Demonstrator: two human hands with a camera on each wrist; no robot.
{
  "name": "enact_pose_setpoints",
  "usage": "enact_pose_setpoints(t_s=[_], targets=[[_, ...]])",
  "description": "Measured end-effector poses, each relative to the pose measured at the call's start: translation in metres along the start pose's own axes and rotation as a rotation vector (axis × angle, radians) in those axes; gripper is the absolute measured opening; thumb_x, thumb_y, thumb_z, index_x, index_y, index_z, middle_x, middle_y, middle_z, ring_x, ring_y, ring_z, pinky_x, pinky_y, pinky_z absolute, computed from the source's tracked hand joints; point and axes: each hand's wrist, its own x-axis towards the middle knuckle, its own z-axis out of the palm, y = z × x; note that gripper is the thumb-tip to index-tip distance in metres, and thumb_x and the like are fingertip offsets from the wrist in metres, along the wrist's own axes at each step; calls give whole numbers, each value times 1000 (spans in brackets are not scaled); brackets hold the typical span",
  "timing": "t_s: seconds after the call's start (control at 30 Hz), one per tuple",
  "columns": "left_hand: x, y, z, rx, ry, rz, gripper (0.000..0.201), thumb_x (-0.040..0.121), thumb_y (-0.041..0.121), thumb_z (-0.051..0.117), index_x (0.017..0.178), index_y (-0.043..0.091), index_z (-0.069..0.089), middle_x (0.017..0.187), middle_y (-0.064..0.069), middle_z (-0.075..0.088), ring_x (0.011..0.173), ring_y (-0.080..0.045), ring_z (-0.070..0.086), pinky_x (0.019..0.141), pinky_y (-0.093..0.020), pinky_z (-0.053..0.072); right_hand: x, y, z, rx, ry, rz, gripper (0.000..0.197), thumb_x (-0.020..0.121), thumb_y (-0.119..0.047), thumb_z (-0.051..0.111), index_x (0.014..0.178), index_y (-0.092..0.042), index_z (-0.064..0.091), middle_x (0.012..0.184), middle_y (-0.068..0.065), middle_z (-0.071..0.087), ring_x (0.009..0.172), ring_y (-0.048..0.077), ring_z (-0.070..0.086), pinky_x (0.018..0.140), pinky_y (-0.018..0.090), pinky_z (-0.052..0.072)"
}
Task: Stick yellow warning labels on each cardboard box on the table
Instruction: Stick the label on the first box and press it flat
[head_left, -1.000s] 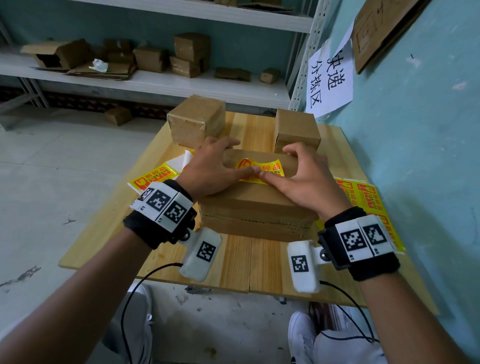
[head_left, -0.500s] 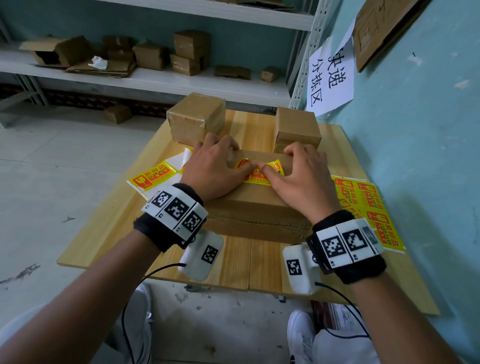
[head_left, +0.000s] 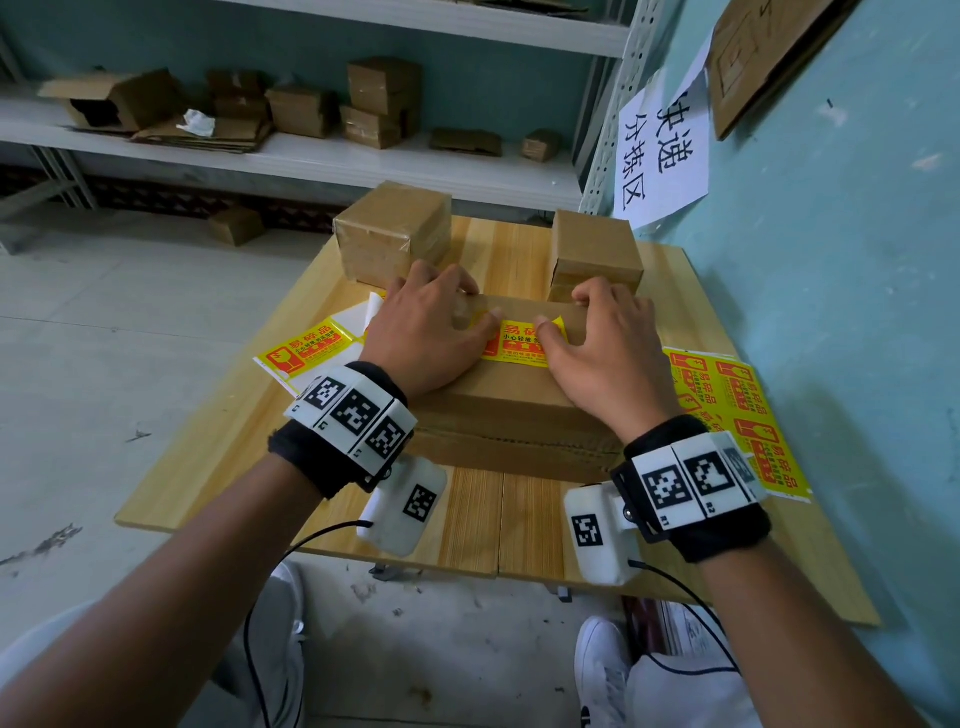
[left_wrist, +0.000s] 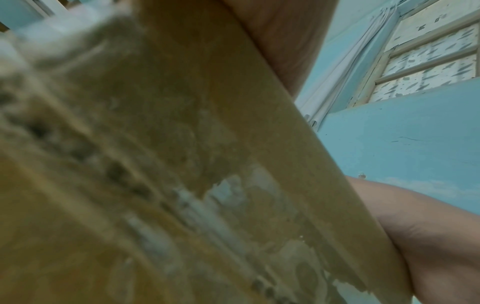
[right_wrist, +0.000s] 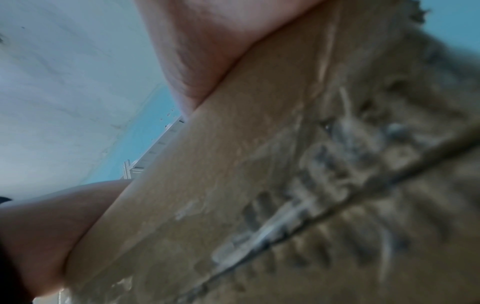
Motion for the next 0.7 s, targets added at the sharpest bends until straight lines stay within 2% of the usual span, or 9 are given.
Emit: enact_pose_setpoints(t_s=[0.17, 0.3, 0.43, 0.53, 0.6, 0.67, 0.7], targets=[[-1, 1, -2, -24, -6, -9, 37, 95, 43, 51, 127, 24, 53, 135, -6, 45, 126, -30, 40, 99, -35, 35, 0, 0, 0, 9, -1, -4, 39, 98, -40, 50, 126, -13, 48, 124, 5, 52, 119, 23, 41, 81, 28, 34], [-1, 1, -2, -28, -8, -5, 32, 97, 35, 47, 127, 25, 53, 134, -5, 45, 124, -30, 41, 97, -35, 35, 1, 1, 0, -3, 0, -10, 34, 99, -31, 48, 128, -13, 47, 126, 5, 53, 121, 23, 41, 81, 27, 33], [0, -1, -3, -48, -5, 5, 34, 98, 20, 39, 128, 23, 55, 133, -7, 46, 122, -31, 41, 94, -34, 34, 0, 2, 0, -25, 4, -23, 32, 99, -17, 45, 130, -11, 47, 130, 6, 53, 123, 24, 41, 81, 26, 33], [0, -1, -3, -71, 3, 4, 34, 100, 20, 36, 127, 21, 56, 131, -8, 47, 121, -32, 42, 93, -33, 33, 0, 3, -1, -7, 1, -37, 33, 98, -11, 44, 130, -8, 48, 131, 9, 54, 122, 27, 42, 82, 25, 32], [-1, 0, -3, -59, -10, -8, 33, 100, 34, 42, 126, 21, 56, 131, -8, 47, 122, -31, 42, 95, -34, 34, 0, 2, -1, 25, 16, -25, 30, 101, -23, 44, 128, -10, 49, 128, 7, 55, 120, 25, 43, 81, 26, 32], [-1, 0, -3, -6, -15, 1, 44, 93, 51, 51, 126, 23, 56, 131, -7, 48, 122, -29, 43, 97, -36, 36, 0, 1, -1, 30, 14, -5, 42, 99, -44, 49, 127, -13, 49, 124, 3, 55, 120, 23, 43, 80, 27, 34], [-1, 0, -2, 10, -10, 7, 47, 90, 53, 54, 126, 23, 56, 131, -7, 48, 122, -29, 44, 97, -36, 37, 0, 1, 0, 27, 8, 0, 46, 96, -49, 52, 126, -14, 49, 123, 2, 55, 120, 23, 43, 80, 27, 34]])
